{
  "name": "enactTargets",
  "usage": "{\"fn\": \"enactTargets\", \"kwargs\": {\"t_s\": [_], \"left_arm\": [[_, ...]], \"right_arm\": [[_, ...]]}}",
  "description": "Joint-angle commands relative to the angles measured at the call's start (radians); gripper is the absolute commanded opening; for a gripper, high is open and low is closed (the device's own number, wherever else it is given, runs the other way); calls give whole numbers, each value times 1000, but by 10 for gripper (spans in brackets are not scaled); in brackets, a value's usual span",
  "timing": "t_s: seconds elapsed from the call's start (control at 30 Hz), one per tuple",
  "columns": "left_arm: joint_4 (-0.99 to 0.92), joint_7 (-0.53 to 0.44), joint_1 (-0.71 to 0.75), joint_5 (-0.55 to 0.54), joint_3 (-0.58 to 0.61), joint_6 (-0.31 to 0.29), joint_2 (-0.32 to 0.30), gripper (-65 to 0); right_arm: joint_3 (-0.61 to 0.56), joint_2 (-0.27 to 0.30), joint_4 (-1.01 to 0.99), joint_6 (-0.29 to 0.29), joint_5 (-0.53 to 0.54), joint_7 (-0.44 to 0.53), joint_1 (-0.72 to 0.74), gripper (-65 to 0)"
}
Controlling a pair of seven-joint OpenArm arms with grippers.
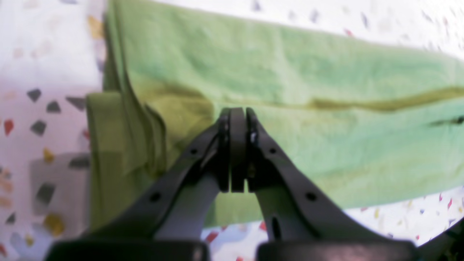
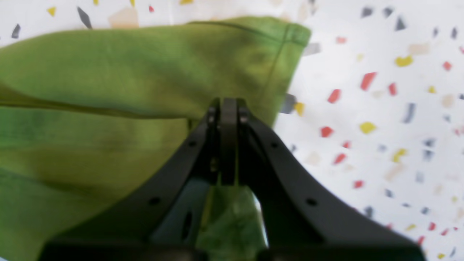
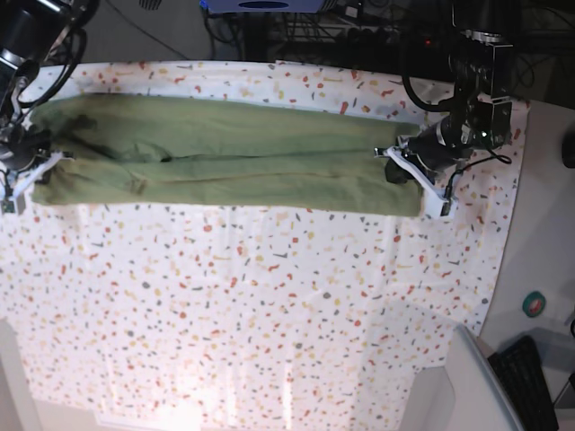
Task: Layout the t-shirt on the table in an organized manner, then fold the t-shirt properly
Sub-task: 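Open both grippers and release the folded hem, then grasp the folded strip's end with the left gripper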
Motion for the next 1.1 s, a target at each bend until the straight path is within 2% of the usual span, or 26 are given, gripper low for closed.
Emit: {"fn": "enactTargets", "kwargs": {"t_s": [0.0,0.23,0.37,0.4,0.47,0.5,0.57,0.6,0.63,0.7,0.77,1.07], "left_arm": [[38,-18,-11,-6,-18,-5,-14,-650],[197,-16,77,-14,-201,-11,-7,-650],[210,-21,107,-14,-276,-11,7,-650],[202,-22,109,-14,-296,-13,13,-594],[190,-24,109,-14,-327,-25,32,-369],[182,-24,109,-14,-345,-51,43,-260],[164,-24,103,-14,-360,-121,52,-102],[145,-24,100,-14,-362,-172,52,-30],[121,-24,95,-14,-362,-220,53,0],[61,-24,61,-14,-370,-286,61,0],[-11,-24,34,-11,-371,-316,62,0],[-225,-26,-63,-6,-362,-318,62,0]], "right_arm": [[2,1,45,-2,13,22,10,-650],[3,-73,340,-2,13,22,-90,-650],[-8,-116,464,1,13,22,-154,-650],[-9,-118,473,1,13,22,-165,-650],[-9,-118,470,3,13,22,-170,-650],[-9,-118,469,3,13,22,-171,-650],[-9,-118,464,3,13,22,-174,-650],[-9,-118,463,3,13,21,-174,-650],[-9,-118,463,3,13,21,-180,-650],[-11,-118,463,3,13,21,-191,-650],[-11,-118,463,3,13,21,-194,-650],[-9,-118,463,3,13,21,-213,-650]]}}
